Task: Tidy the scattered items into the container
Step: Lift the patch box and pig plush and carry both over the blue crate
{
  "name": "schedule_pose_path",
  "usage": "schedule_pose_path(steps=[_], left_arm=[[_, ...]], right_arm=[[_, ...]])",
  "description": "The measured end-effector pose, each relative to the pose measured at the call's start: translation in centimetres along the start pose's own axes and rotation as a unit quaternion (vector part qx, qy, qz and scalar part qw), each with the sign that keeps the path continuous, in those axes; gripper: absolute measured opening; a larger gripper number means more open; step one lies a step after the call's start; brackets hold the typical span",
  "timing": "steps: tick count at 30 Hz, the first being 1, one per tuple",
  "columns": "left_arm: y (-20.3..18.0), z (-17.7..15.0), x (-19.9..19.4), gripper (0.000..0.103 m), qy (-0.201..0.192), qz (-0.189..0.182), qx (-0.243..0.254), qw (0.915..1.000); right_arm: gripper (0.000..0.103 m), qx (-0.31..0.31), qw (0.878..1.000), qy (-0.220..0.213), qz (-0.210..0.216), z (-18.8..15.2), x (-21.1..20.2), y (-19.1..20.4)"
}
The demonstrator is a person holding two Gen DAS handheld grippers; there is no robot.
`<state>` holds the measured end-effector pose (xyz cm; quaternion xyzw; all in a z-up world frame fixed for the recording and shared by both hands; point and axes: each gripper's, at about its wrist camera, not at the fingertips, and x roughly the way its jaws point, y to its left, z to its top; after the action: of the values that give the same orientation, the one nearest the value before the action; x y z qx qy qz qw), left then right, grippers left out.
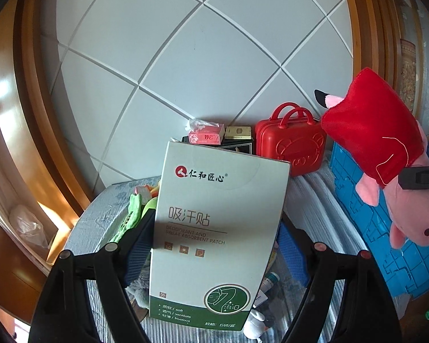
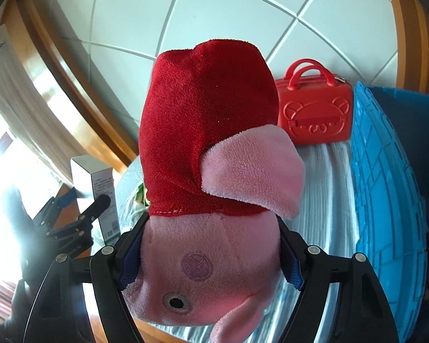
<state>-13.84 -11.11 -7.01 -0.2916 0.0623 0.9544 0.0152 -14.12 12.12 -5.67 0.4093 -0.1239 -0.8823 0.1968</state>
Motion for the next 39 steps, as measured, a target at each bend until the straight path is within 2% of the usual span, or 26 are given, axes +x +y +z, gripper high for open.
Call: schedule_pose_path(steps=[18,28,39], left_arm=[[-6.3,2.9,-2.0,0.08,-0.012,0.04,-0.004,0.9991],[-10.4,4.9,-2.2,0.08,-0.02,0.031,0.006,0.9993],[-17.2,8.3,-1.9,0.08,-0.039,0.006,0.041,0.9984]], right_arm=[[0.079,-0.018,0.999,-0.014,0.046,1.7,-4.3,-5.7],[0.079,-0.009,0.998,-0.029,0.054,2.2,-7.2,-9.3],[0.079,0.016,0.997,-0.051,0.05,2.9,-11.1,-14.8]])
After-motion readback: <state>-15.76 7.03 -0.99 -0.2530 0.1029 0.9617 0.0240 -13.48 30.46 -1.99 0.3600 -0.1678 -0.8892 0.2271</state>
